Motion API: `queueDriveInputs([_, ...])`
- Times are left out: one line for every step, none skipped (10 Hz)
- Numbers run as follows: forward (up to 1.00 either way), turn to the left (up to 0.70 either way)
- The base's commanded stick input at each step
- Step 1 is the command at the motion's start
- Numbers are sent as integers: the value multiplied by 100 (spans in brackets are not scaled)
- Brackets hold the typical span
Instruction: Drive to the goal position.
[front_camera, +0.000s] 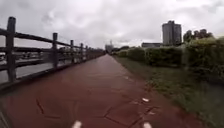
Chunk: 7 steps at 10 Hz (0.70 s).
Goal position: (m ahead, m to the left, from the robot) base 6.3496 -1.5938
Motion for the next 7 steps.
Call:
queueDriveInputs([50,50])
queueDriveInputs([50,50])
queueDriveInputs([50,31])
queueDriveInputs([50,5])
queueDriveInputs([50,4])
queueDriveInputs([50,1])
queueDriveInputs([50,0])
